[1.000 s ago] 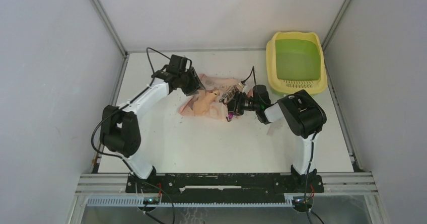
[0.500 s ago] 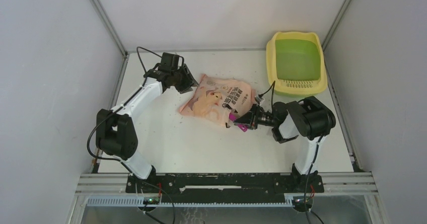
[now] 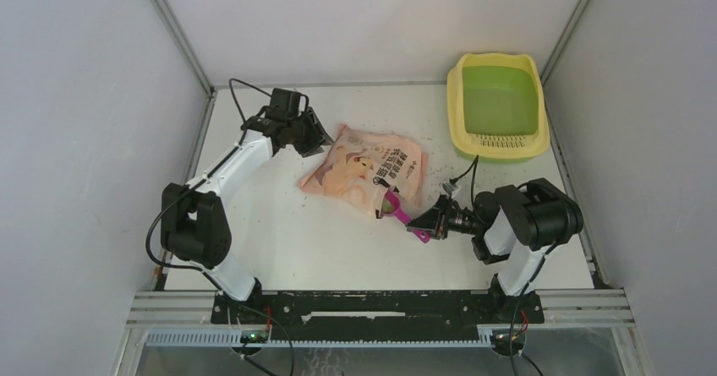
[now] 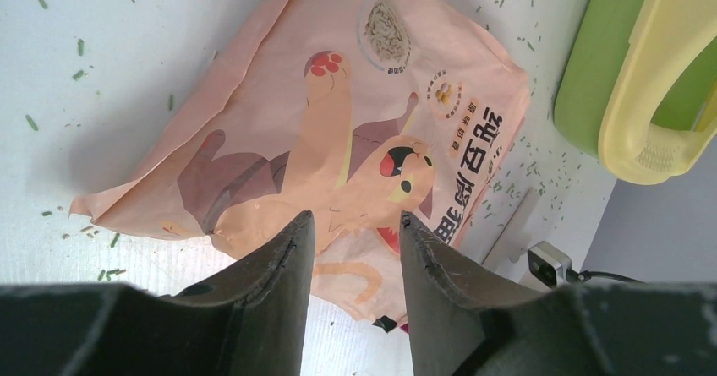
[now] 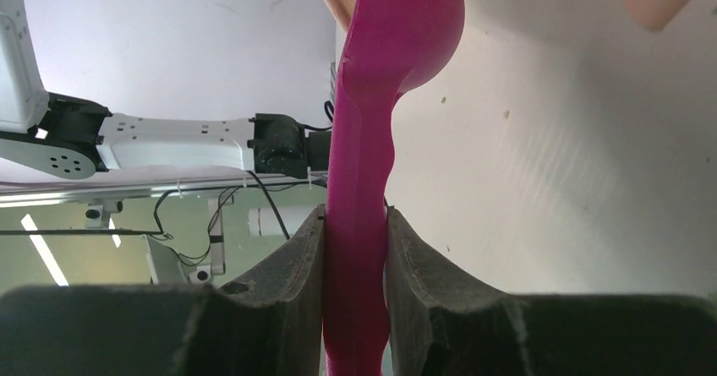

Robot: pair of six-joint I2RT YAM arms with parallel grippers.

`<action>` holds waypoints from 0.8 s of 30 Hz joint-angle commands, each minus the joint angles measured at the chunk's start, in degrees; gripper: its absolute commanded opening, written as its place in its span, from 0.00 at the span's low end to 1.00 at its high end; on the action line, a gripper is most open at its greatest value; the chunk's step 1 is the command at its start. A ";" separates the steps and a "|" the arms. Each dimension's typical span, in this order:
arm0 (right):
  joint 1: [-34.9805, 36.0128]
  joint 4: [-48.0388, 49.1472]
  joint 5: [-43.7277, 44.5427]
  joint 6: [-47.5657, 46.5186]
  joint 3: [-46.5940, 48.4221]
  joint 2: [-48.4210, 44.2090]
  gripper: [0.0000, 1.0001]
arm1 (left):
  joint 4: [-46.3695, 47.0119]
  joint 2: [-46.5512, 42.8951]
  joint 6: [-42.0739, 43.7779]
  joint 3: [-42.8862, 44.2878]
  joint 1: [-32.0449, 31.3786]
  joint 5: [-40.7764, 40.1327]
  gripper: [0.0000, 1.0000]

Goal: Fill the litter box with clean litter
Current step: 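Scoop the cat litter from the cat litter bag.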

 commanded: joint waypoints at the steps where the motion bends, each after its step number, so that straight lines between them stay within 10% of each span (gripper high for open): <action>1: -0.06 8.47 -1.51 -1.44 -1.42 -0.91 0.00 | 0.75 -2.87 -0.44 0.28 0.02 0.72 0.46; 14: 5.10 9.54 0.84 4.30 6.24 -6.84 0.00 | 1.45 -2.85 -0.96 0.09 0.00 1.34 0.46; 24: 1.36 9.87 0.47 5.21 -4.72 -8.69 0.00 | 1.37 -3.55 -1.04 0.30 0.02 2.20 0.46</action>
